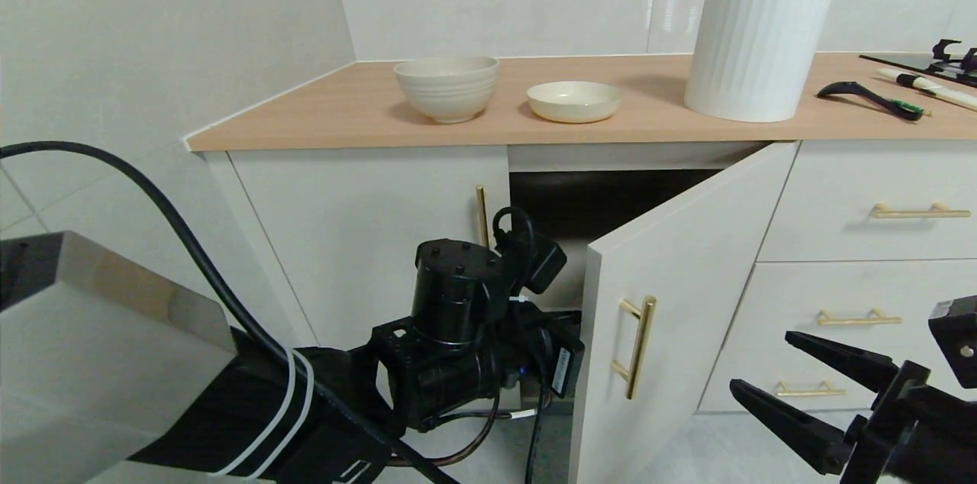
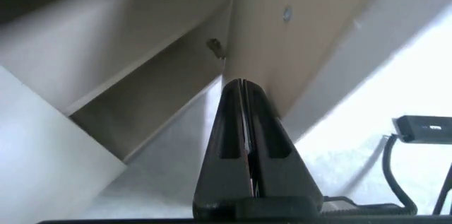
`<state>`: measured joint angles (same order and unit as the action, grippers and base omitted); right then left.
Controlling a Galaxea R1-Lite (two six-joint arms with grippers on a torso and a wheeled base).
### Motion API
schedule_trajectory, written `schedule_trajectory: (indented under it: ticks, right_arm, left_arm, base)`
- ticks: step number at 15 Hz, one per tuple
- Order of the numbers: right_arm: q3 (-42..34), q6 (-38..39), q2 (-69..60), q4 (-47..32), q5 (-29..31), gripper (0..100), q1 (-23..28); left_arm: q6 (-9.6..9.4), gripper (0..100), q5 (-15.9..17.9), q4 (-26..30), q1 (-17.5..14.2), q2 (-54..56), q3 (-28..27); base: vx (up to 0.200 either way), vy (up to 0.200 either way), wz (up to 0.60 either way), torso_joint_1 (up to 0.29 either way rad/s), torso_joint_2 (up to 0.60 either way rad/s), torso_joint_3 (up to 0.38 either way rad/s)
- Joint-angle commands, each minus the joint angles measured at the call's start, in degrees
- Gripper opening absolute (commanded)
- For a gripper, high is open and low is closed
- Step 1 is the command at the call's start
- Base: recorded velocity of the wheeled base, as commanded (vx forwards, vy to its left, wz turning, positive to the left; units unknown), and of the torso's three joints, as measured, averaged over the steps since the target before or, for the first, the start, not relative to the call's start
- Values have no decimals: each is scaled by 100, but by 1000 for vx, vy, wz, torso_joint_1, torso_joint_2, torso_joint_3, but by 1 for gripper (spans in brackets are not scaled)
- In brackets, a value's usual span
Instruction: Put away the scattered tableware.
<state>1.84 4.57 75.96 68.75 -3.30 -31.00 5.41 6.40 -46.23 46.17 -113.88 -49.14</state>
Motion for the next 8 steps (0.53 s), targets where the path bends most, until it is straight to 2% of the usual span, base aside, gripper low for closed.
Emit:
schedule_trajectory:
  ticks: [1,4,6,8]
  right_arm:
    - [44,0,-477,-20,-21,100,-363]
    - [132,17,-1259,-82,-276,100,-1119]
    - [387,35,-1804,-662,-338,100,-1259]
    - [581,97,-2279,-1163,-724,100,-1259]
  left_arm:
    - [92,0,2,0,138,-46,-17]
    - [285,0,2,44,393,-99,-192]
    - [302,0,2,61,499,-187,-245]
    - [364,0,2,61,622,-319,-280]
  base:
    - [0,0,0,0,0,0]
    - [0,0,0,0,0,0]
    - [0,0,0,0,0,0]
    - [0,0,0,0,0,0]
